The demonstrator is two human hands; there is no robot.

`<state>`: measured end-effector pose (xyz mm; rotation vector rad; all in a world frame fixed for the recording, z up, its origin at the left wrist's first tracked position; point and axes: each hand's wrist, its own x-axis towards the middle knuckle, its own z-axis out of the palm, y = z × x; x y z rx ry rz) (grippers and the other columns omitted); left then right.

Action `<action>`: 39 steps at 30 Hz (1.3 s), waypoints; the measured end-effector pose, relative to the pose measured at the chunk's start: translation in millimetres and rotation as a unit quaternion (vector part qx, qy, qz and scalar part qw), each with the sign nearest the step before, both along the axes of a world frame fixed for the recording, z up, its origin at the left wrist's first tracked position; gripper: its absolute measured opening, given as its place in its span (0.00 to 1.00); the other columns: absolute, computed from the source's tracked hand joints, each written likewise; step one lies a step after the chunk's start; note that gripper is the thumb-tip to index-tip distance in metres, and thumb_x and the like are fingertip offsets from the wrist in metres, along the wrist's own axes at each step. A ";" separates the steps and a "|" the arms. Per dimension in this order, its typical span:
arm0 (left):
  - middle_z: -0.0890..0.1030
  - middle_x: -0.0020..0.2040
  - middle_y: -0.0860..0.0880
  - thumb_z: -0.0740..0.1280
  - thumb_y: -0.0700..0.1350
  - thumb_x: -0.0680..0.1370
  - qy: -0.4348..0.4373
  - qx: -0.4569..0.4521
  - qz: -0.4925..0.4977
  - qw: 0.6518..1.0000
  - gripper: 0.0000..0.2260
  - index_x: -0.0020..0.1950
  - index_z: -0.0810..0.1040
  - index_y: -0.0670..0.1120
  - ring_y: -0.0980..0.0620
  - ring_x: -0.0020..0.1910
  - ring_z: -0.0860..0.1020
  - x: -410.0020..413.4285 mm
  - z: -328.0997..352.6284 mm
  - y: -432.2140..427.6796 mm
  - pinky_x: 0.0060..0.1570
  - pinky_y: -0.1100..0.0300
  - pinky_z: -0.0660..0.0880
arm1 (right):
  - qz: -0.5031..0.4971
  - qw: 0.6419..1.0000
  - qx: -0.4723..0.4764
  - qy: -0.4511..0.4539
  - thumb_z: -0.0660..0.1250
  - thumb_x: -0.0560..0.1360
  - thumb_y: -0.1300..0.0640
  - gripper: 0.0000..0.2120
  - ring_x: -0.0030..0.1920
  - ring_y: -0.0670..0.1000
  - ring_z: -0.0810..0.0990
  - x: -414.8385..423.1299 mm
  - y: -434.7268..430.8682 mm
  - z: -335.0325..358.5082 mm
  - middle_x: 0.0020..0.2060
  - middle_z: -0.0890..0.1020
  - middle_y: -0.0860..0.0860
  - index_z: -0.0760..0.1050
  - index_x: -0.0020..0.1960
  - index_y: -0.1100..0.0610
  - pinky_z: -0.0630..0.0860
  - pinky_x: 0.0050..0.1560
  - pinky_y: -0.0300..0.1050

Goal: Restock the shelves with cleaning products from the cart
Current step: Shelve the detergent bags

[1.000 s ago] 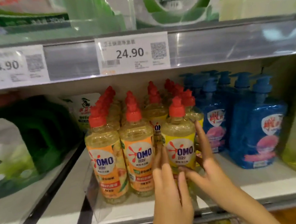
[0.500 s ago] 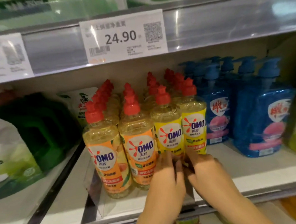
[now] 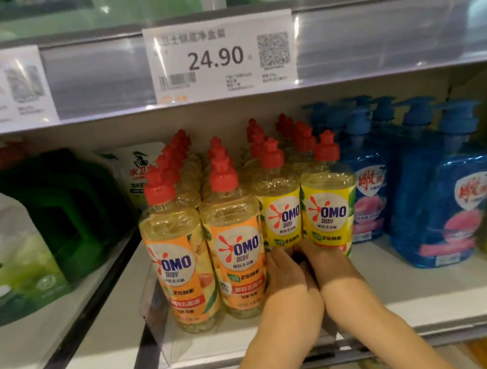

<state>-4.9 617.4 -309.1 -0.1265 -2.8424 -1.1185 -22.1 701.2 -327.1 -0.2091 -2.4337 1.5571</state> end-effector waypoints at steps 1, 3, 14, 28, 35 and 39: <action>0.68 0.69 0.43 0.55 0.47 0.83 -0.001 0.012 0.002 1.000 0.18 0.70 0.60 0.40 0.46 0.67 0.68 0.1 0.0 0.6 0.65 0.56 0.65 | -0.018 0.993 0.086 0.074 0.65 0.75 0.52 0.04 0.43 0.52 0.81 4.7 5.9 -3.7 0.40 0.84 0.50 0.77 0.44 0.50 0.79 0.49 0.53; 0.66 0.70 0.42 0.55 0.51 0.83 -0.005 0.041 -0.010 0.999 0.22 0.71 0.58 0.39 0.45 0.68 0.67 0.2 -0.8 1.1 0.66 0.54 0.64 | -0.062 0.965 0.130 0.218 0.73 0.70 0.56 0.15 0.42 0.45 0.79 13.7 18.1 -2.3 0.42 0.79 0.45 0.69 0.47 0.45 0.77 0.39 0.40; 0.57 0.74 0.43 0.54 0.51 0.83 0.001 0.007 -0.009 1.000 0.24 0.74 0.52 0.40 0.45 0.73 0.60 -2.4 -6.5 3.3 0.70 0.55 0.60 | 0.168 0.977 -0.066 0.115 0.67 0.70 0.51 0.20 0.52 0.38 0.80 -12.7 78.3 17.3 0.51 0.82 0.36 0.68 0.61 0.44 0.75 0.43 0.28; 0.79 0.44 0.56 0.61 0.47 0.80 0.147 0.241 -0.135 0.950 0.03 0.50 0.72 0.56 0.57 0.46 0.78 31.0 17.0 -19.9 0.48 0.56 0.77 | 0.039 0.963 -0.039 0.265 0.69 0.69 0.48 0.07 0.47 0.42 0.81 59.1 28.8 26.0 0.44 0.83 0.43 0.78 0.47 0.44 0.77 0.44 0.31; 0.78 0.37 0.54 0.63 0.46 0.76 0.171 0.402 -0.068 0.897 0.03 0.45 0.75 0.48 0.57 0.35 0.76 93.9 20.0 -71.0 0.36 0.64 0.74 | 0.221 0.932 -0.195 0.212 0.69 0.63 0.51 0.07 0.33 0.42 0.81 99.6 -29.2 41.7 0.35 0.84 0.46 0.81 0.41 0.47 0.76 0.34 0.30; 0.76 0.34 0.53 0.64 0.46 0.73 0.189 0.427 0.014 0.884 0.03 0.40 0.77 0.51 0.57 0.33 0.73 119.9 17.3 -116.5 0.35 0.66 0.72 | 0.292 0.915 -0.215 0.175 0.69 0.62 0.57 0.06 0.31 0.43 0.82 115.0 -77.0 40.3 0.32 0.84 0.49 0.82 0.37 0.50 0.75 0.33 0.29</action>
